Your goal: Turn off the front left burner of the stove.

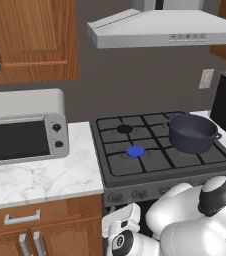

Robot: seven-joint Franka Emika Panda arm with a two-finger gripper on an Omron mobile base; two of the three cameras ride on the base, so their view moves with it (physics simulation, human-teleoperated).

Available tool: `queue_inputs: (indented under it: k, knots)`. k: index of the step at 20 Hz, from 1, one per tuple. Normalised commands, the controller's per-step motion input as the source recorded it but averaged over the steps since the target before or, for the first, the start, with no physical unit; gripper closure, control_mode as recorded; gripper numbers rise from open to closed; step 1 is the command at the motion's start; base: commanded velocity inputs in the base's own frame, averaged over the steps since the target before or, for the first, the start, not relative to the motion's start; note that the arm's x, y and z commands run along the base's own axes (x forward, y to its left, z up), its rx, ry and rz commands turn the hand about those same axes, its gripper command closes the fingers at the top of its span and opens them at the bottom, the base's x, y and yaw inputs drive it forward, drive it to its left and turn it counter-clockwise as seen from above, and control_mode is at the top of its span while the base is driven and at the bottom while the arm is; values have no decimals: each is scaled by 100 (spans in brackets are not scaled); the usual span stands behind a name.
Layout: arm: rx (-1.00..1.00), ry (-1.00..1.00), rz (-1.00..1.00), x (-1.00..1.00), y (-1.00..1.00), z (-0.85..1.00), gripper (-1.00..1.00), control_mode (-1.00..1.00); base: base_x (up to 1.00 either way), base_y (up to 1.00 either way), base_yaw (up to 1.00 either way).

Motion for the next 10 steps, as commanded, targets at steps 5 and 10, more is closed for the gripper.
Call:
queue_inputs:
  k: [5, 10]
  knots:
    - [0, 0, 4, 24, -51, 0, -100, -100, 0, 0, 0]
    - [0, 1, 3, 33, -54, 0, -100, -100, 0, 0, 0]
